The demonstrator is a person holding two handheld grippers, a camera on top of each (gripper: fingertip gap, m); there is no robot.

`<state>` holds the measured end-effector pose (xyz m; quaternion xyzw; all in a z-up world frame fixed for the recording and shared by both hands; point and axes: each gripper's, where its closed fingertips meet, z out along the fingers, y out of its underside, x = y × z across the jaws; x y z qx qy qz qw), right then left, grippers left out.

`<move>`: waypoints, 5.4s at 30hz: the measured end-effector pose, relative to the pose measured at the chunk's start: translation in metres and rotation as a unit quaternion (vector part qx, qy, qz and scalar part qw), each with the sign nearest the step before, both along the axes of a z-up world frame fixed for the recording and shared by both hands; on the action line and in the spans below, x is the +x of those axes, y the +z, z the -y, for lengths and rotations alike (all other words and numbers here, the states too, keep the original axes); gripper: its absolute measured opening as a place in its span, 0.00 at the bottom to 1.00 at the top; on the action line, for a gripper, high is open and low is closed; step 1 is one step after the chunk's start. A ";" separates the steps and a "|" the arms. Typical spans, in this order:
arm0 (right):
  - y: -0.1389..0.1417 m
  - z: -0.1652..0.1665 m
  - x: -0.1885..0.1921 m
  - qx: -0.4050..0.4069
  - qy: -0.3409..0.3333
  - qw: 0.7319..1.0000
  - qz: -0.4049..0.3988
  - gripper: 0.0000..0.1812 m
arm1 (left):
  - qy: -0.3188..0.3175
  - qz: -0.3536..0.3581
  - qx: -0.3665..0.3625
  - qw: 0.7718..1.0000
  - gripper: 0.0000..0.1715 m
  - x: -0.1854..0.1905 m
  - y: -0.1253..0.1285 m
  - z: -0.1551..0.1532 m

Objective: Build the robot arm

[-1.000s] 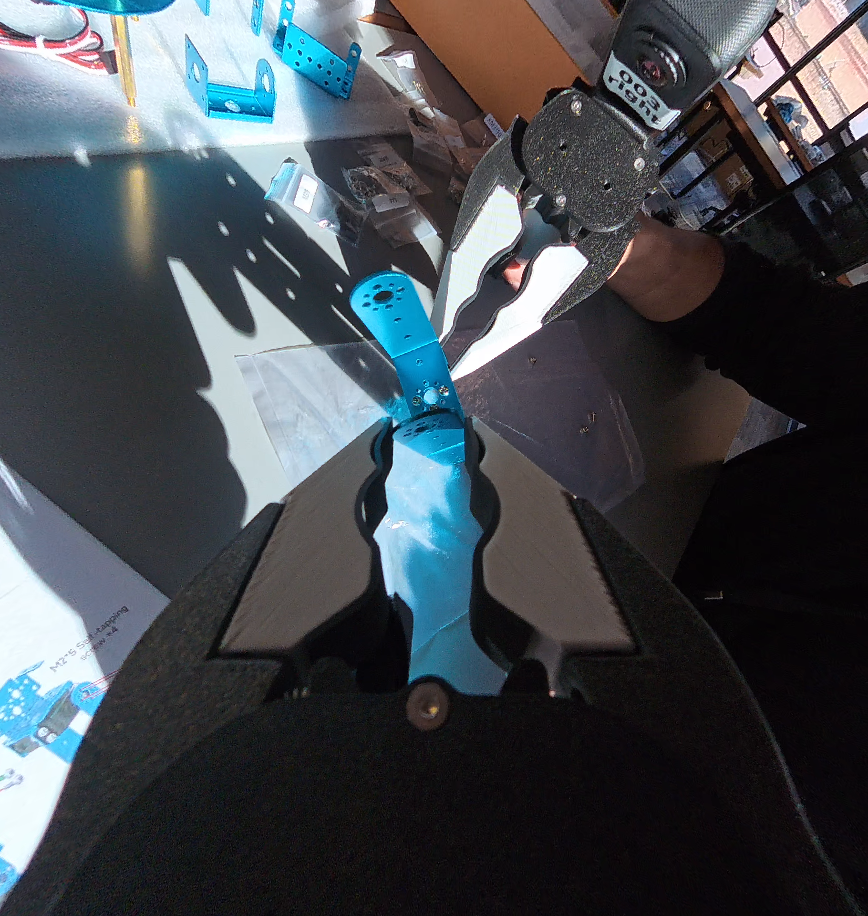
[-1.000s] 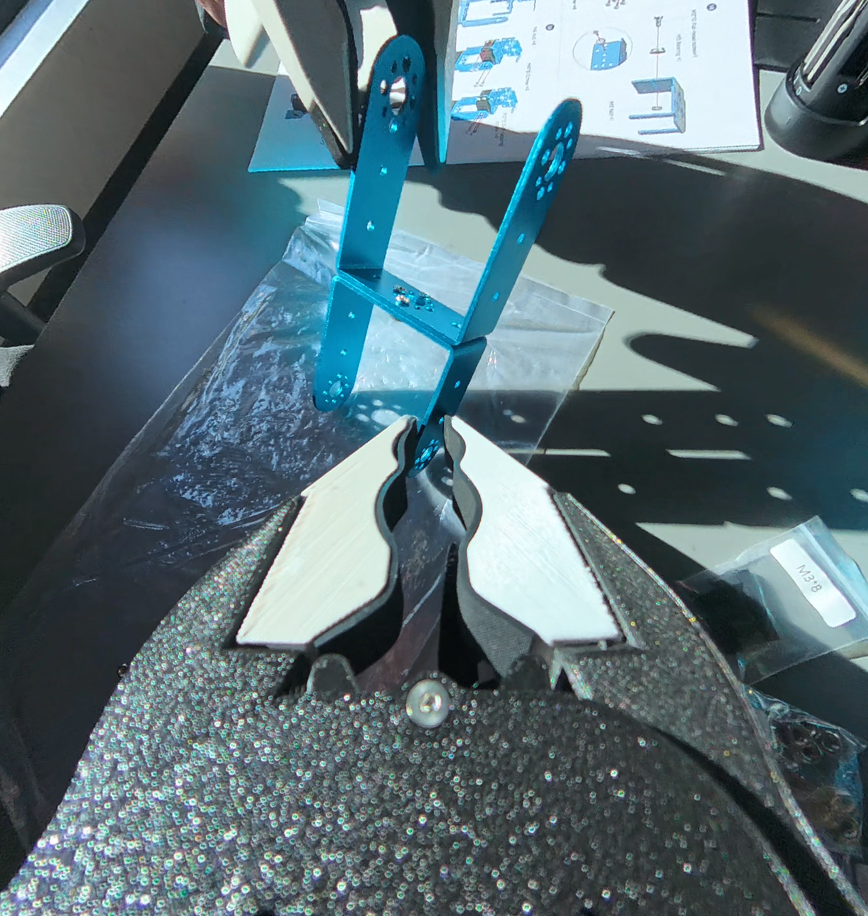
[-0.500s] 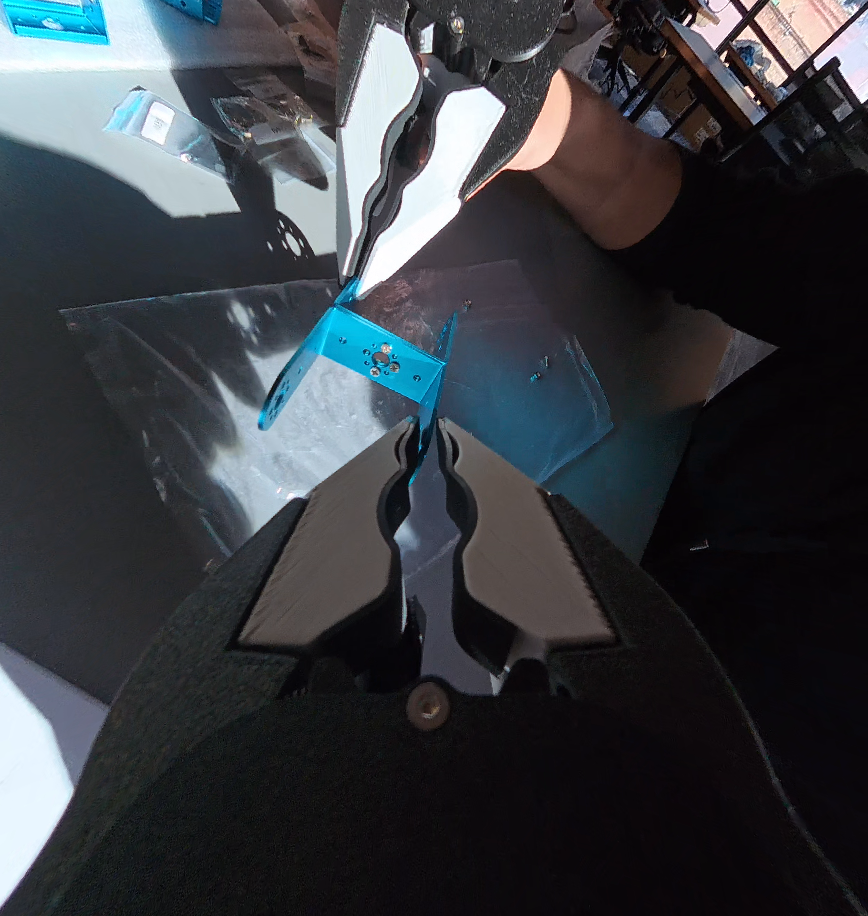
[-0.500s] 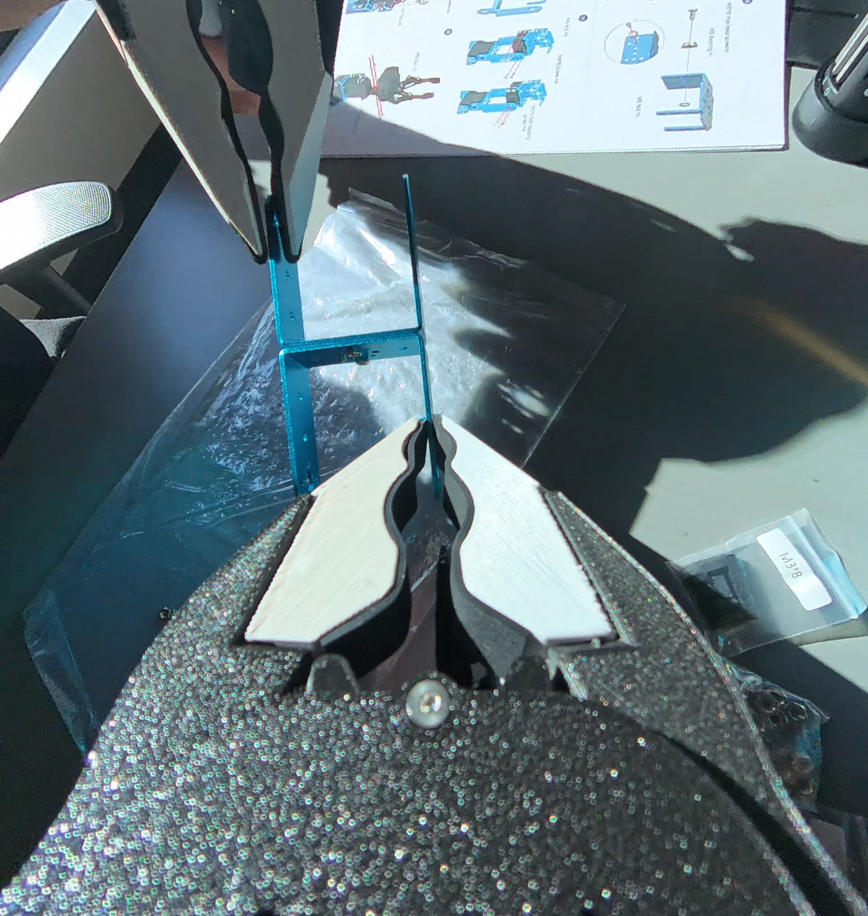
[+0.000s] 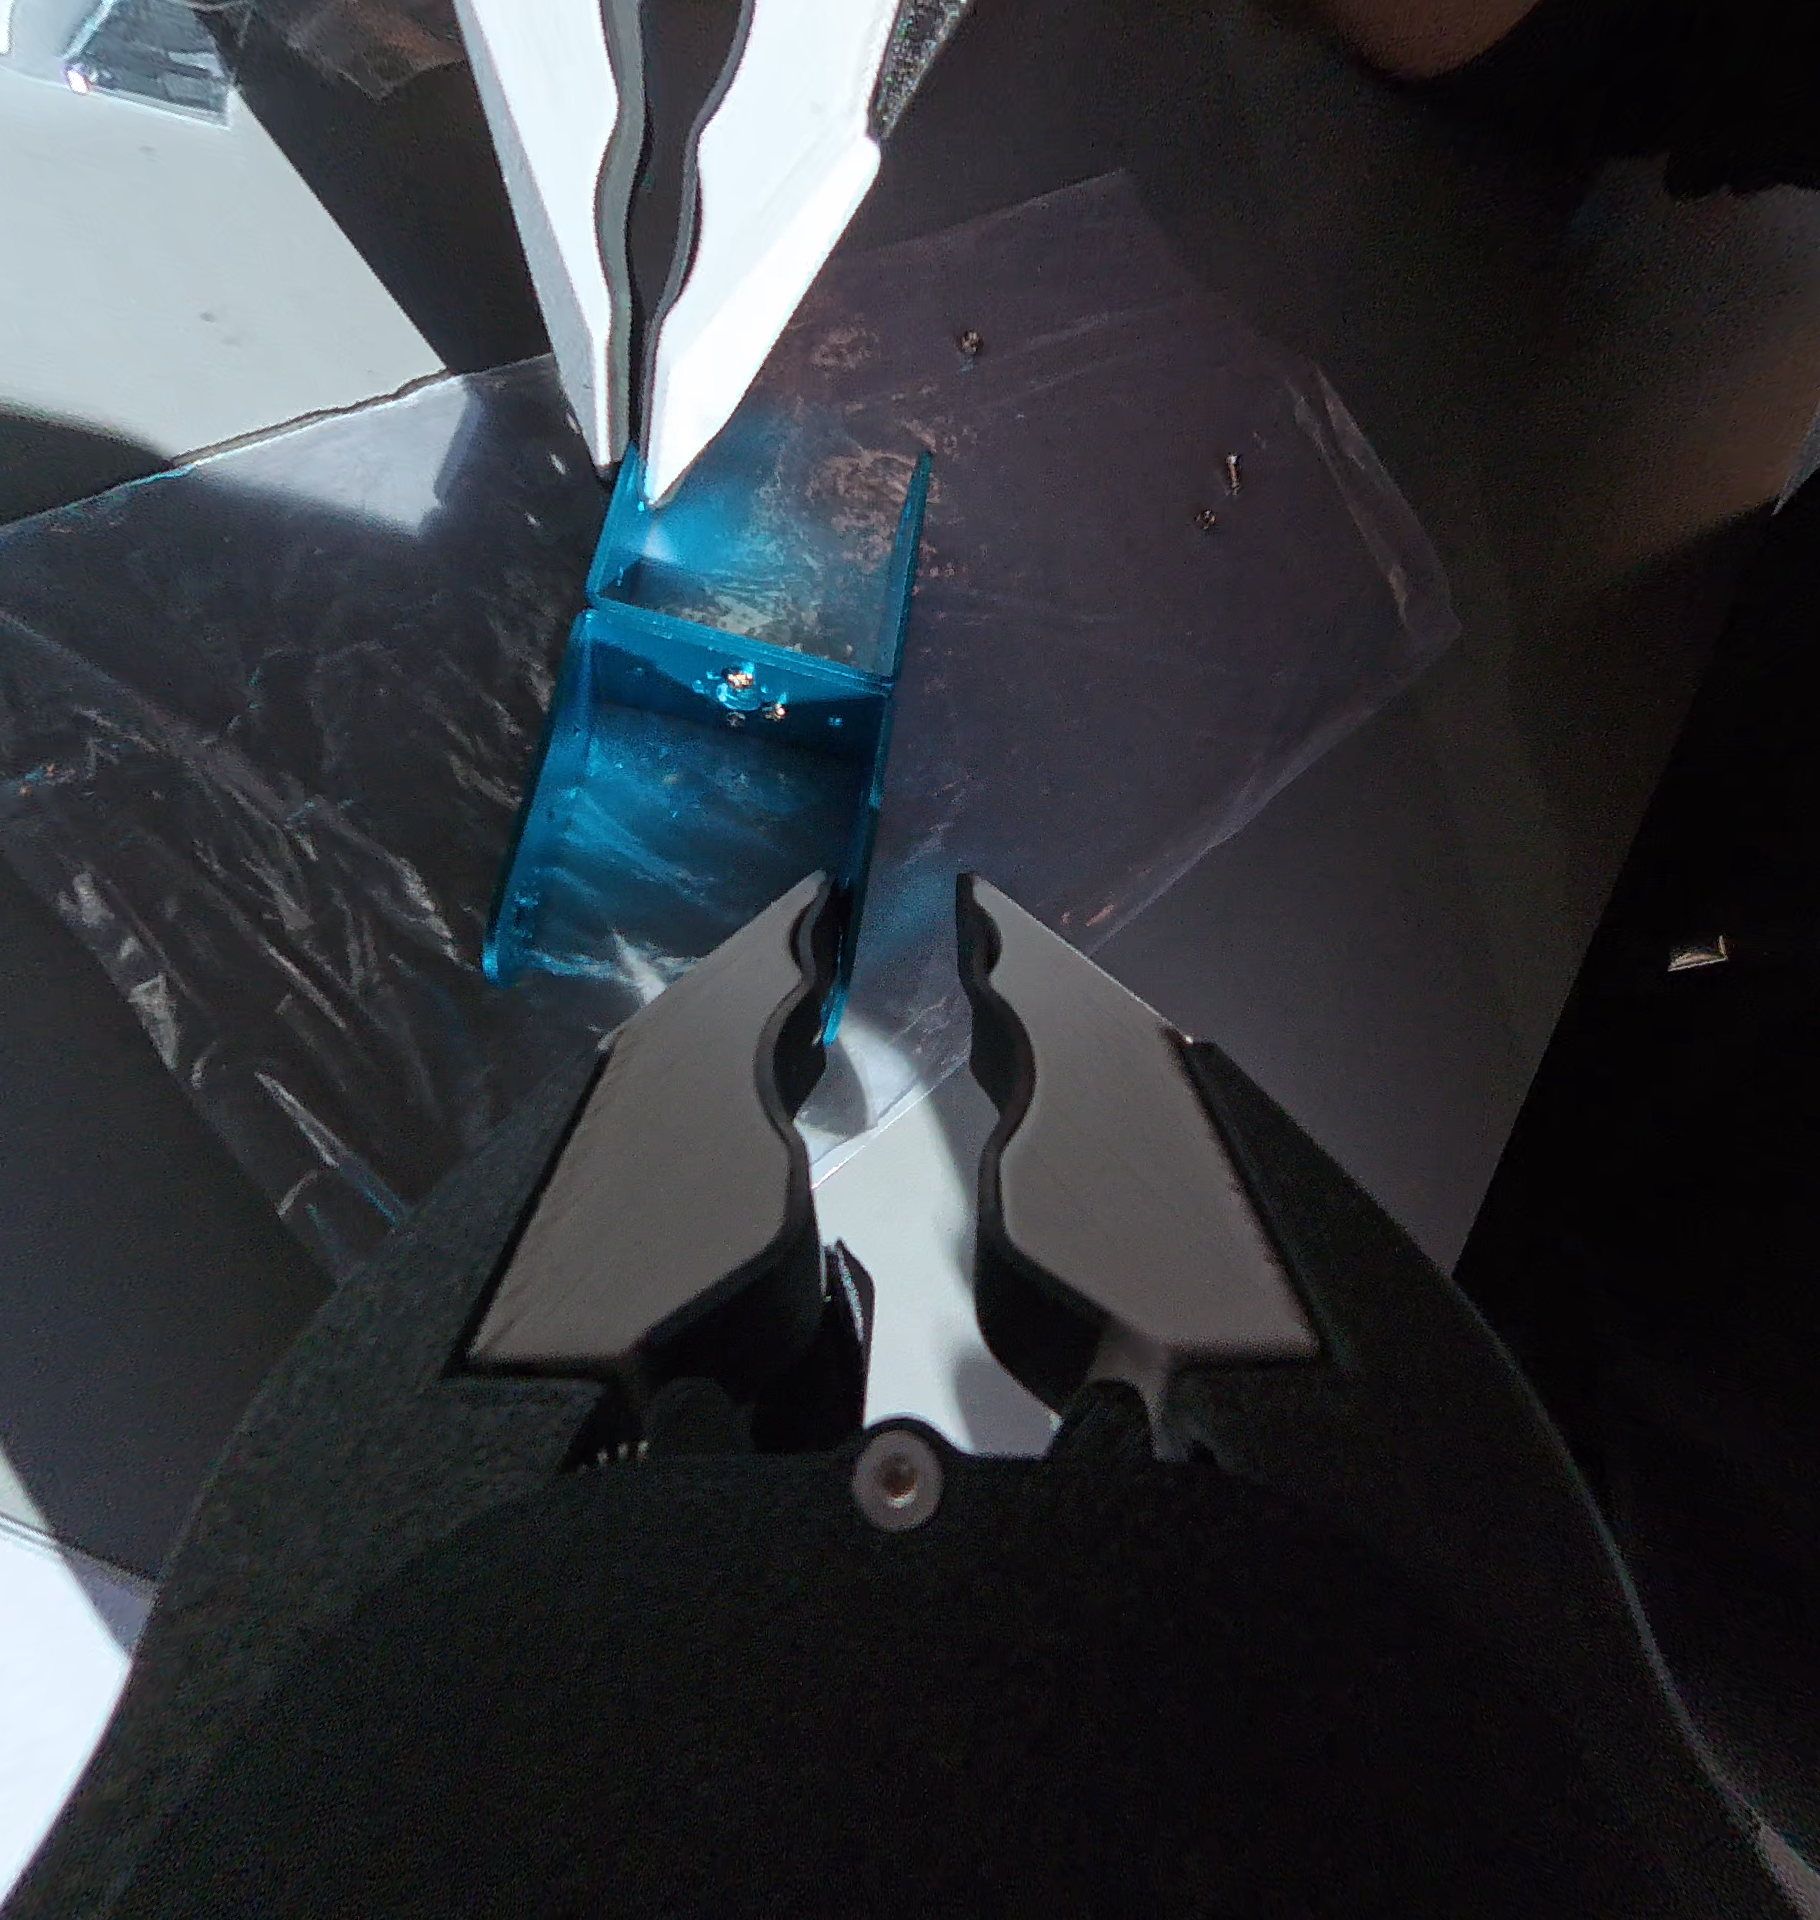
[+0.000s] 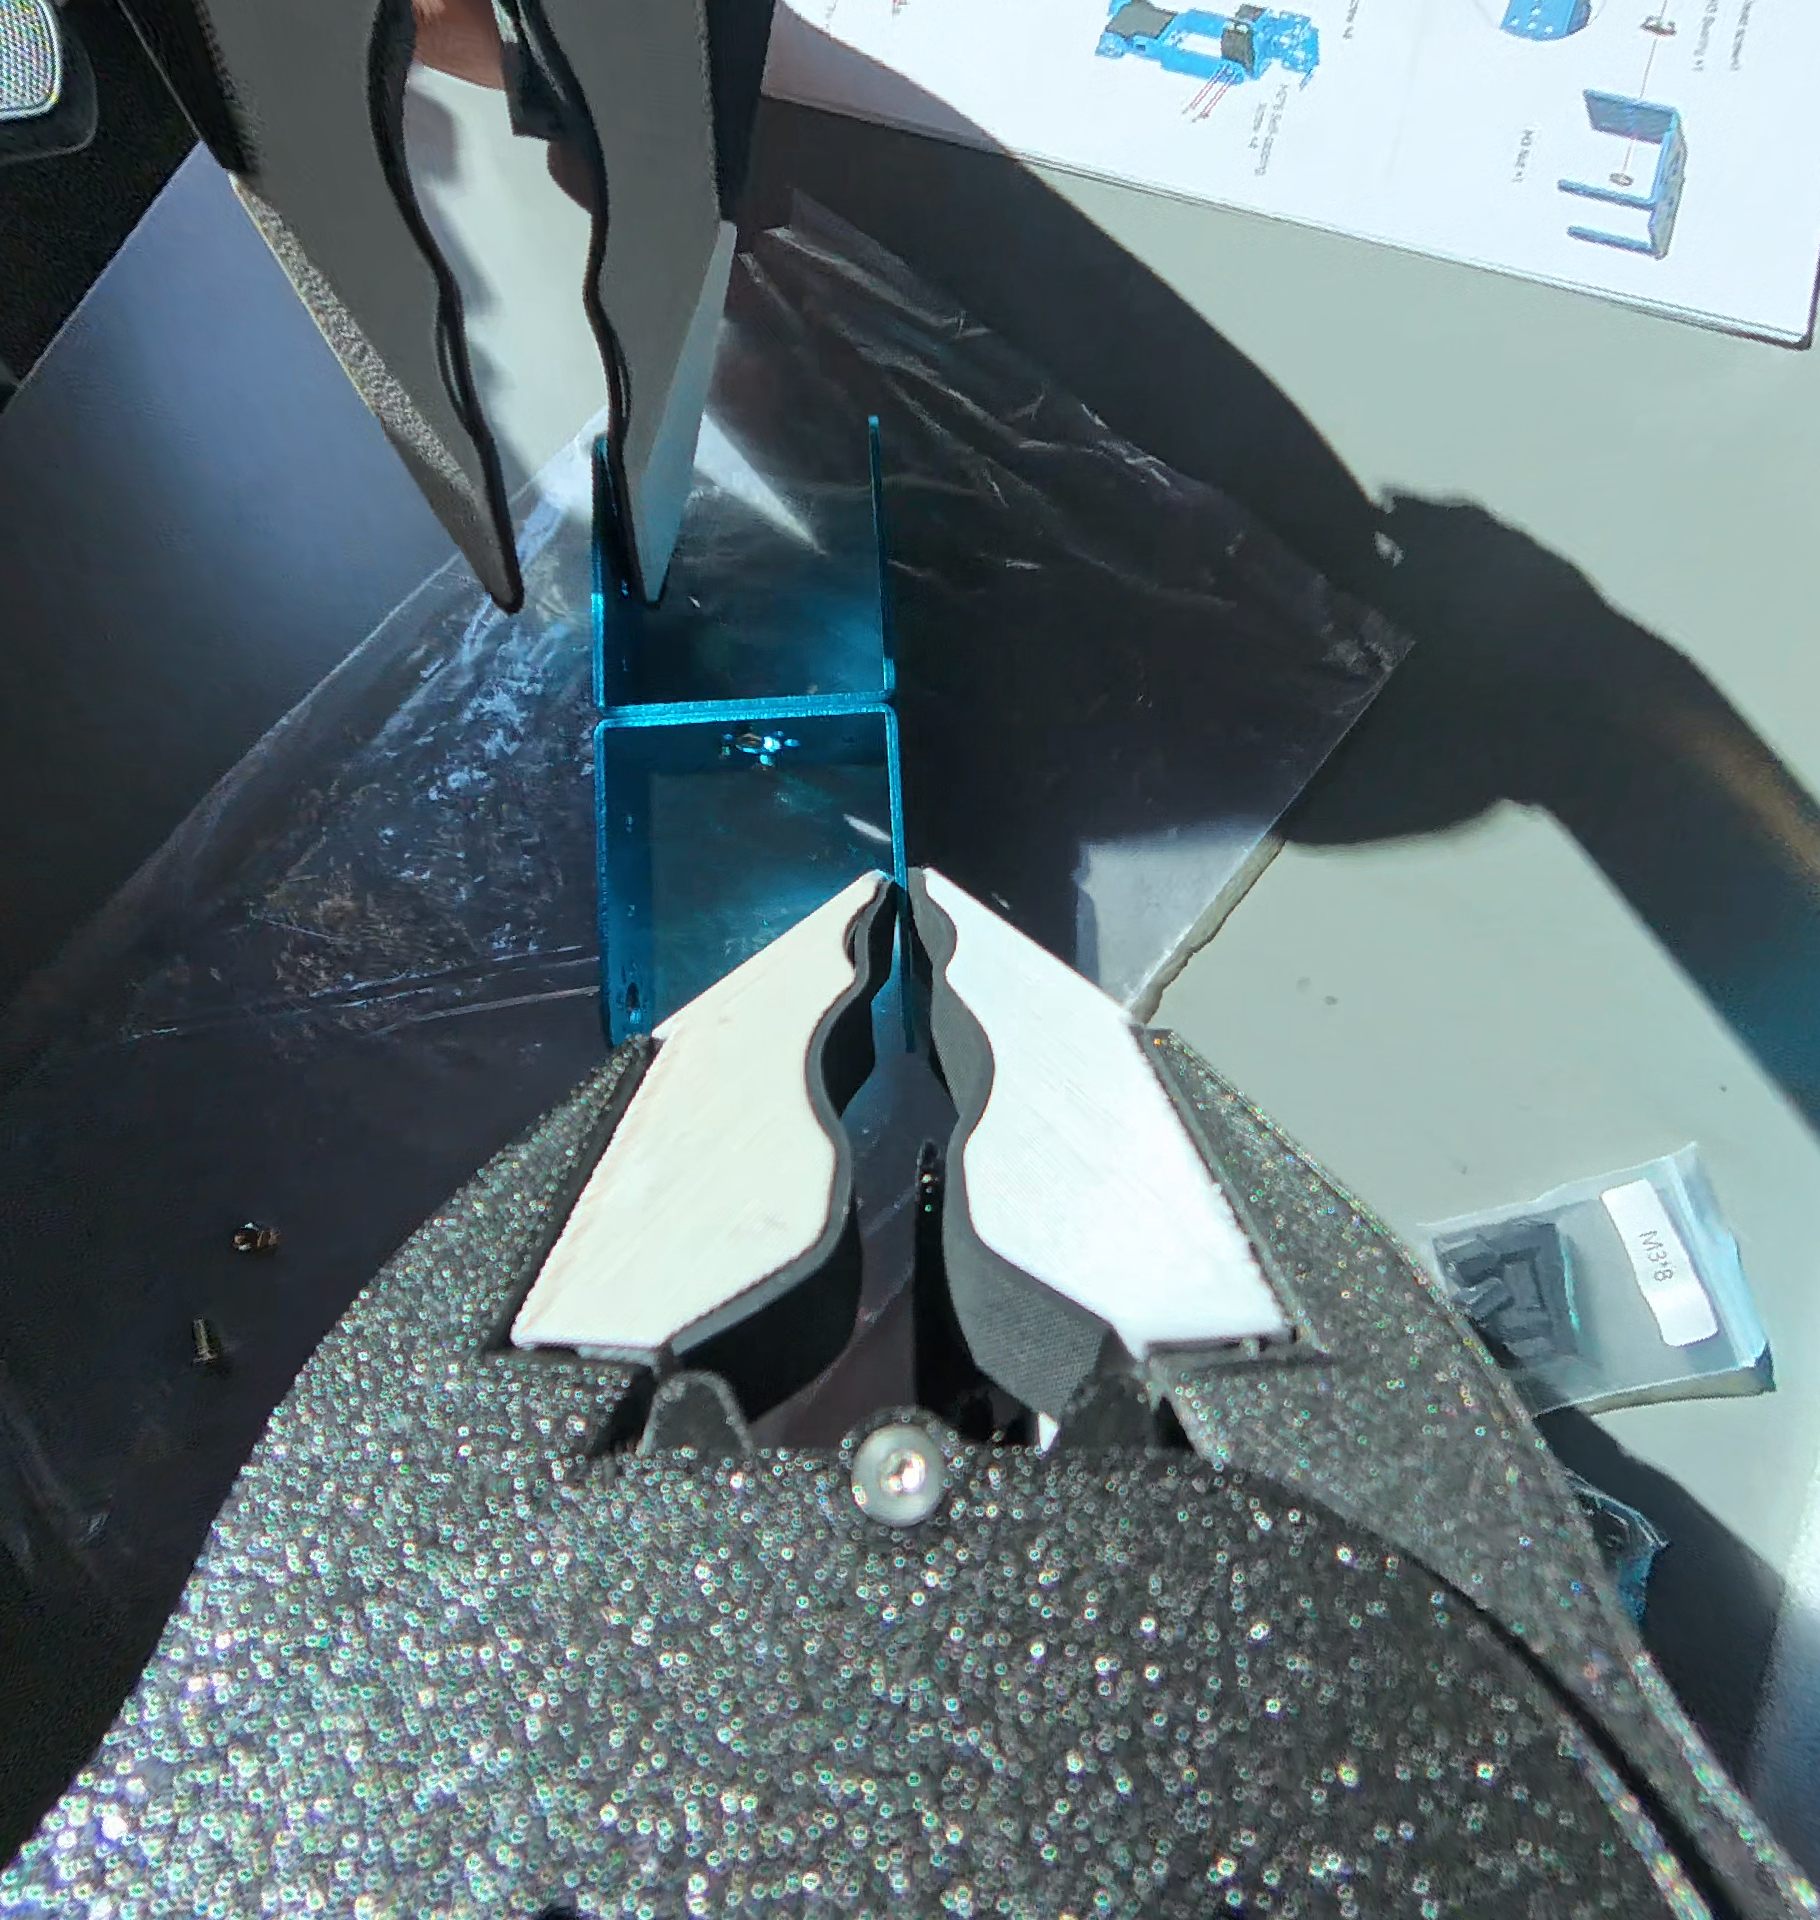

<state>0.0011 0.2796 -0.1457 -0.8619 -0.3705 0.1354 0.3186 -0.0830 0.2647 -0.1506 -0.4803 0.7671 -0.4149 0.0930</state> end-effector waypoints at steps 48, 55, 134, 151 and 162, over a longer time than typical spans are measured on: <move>0.005 0.072 0.030 -0.005 -0.014 0.999 0.041 0.02 | -0.183 0.152 0.047 0.970 0.24 0.062 0.027 -0.048; 0.008 0.043 0.009 0.020 0.029 0.997 -0.061 0.00 | -0.216 0.160 0.118 0.956 0.28 0.057 0.009 -0.031; -0.007 0.014 -0.050 -0.030 0.099 0.994 -0.024 0.02 | -0.229 0.179 0.166 0.942 0.24 0.052 0.007 -0.021; -0.012 0.013 -0.044 -0.043 0.029 0.998 -0.047 0.01 | -0.239 0.171 0.172 0.940 0.22 0.050 0.000 -0.017; -0.006 0.012 -0.042 -0.145 -0.122 0.965 -0.181 0.01 | -0.230 0.153 0.176 0.945 0.19 0.052 -0.003 -0.017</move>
